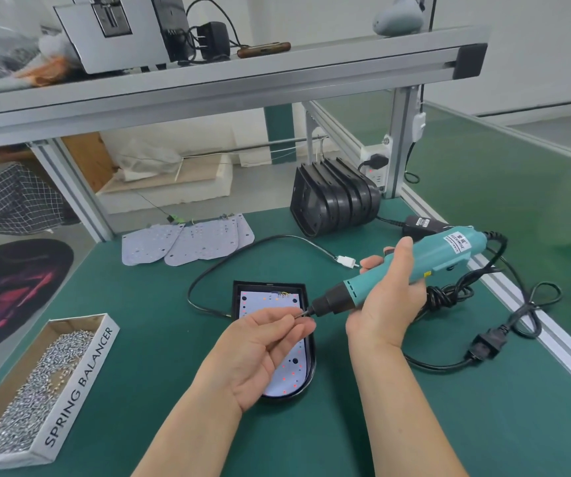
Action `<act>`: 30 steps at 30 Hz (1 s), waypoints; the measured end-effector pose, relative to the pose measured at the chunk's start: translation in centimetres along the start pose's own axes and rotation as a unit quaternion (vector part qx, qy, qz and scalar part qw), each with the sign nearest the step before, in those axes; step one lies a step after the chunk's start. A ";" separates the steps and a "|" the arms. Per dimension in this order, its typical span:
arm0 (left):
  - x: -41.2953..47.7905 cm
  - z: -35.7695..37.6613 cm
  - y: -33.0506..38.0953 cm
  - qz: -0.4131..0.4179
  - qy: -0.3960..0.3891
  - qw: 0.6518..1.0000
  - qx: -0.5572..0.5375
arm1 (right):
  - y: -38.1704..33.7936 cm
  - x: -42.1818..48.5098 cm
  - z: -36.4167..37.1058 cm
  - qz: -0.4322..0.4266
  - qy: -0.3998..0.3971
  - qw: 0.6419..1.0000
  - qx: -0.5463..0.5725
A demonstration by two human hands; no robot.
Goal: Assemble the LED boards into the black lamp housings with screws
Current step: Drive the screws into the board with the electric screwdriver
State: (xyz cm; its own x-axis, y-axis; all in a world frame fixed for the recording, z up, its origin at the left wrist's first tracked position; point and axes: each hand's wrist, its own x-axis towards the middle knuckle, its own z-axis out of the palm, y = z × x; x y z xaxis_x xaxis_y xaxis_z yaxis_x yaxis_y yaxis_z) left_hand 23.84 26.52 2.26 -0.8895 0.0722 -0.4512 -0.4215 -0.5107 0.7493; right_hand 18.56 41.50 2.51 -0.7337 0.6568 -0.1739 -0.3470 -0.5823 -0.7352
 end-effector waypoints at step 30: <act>1.8 -5.7 4.0 0.185 0.245 0.905 0.295 | -0.2 -0.4 1.1 0.014 0.007 1.000 -0.015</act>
State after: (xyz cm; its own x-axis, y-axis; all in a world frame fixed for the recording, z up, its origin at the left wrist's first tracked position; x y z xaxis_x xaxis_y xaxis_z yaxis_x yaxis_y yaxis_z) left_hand 21.54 19.77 1.67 -0.8653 -0.4720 -0.1688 -0.2601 0.1349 0.9561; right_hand 18.27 40.82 3.48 -0.7347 0.6474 -0.2029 -0.3087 -0.5853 -0.7497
